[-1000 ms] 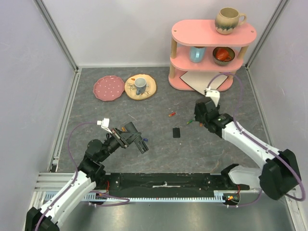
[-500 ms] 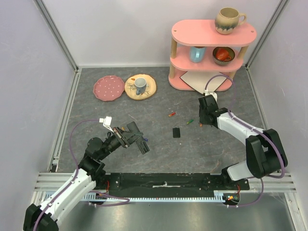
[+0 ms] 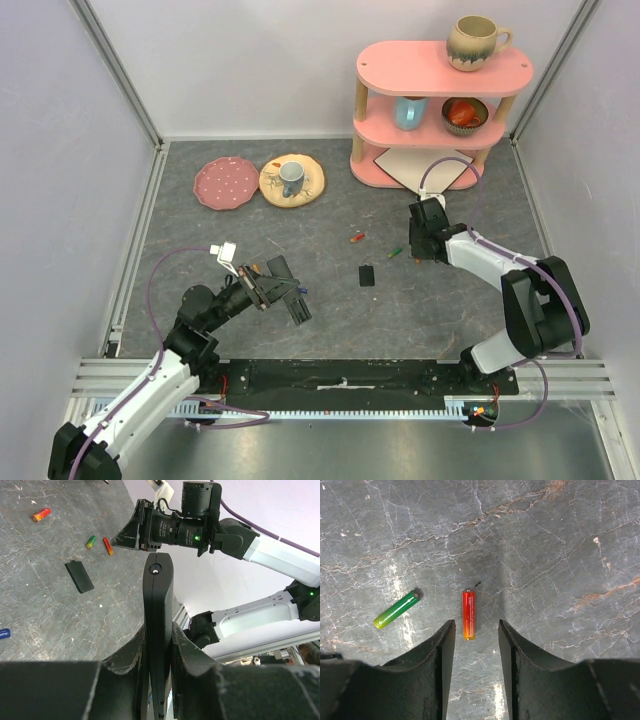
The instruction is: Load the batteries into the remote control
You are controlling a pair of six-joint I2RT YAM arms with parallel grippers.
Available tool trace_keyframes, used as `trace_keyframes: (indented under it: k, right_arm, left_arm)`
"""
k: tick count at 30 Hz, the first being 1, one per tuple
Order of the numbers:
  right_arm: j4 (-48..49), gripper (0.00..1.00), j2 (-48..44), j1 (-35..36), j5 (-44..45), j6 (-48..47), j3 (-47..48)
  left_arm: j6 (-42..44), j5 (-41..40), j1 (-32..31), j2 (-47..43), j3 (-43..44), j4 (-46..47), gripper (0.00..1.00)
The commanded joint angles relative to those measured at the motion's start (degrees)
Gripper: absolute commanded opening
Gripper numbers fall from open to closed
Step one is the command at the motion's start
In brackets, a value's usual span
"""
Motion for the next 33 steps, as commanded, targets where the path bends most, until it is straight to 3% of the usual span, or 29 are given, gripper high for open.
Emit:
trace_keyframes:
  k: [1,17,33]
  right_arm:
    - [2.2,0.48,0.49,-0.08,0.49,-0.41,1.14]
    - [2.99,0.44,5.06,-0.17,0.32,-0.67,2.55]
    - [3.17,0.3,7.88,-0.17,0.76,-0.49,2.11]
  left_arm:
    - [2.0,2.07,0.4,-0.56,0.96,3.27,0.02]
    - [2.44,2.07,0.4,-0.56,1.05,1.78,0.02]
    - [2.09,1.89,0.4,-1.09,0.78,1.78,0.02]
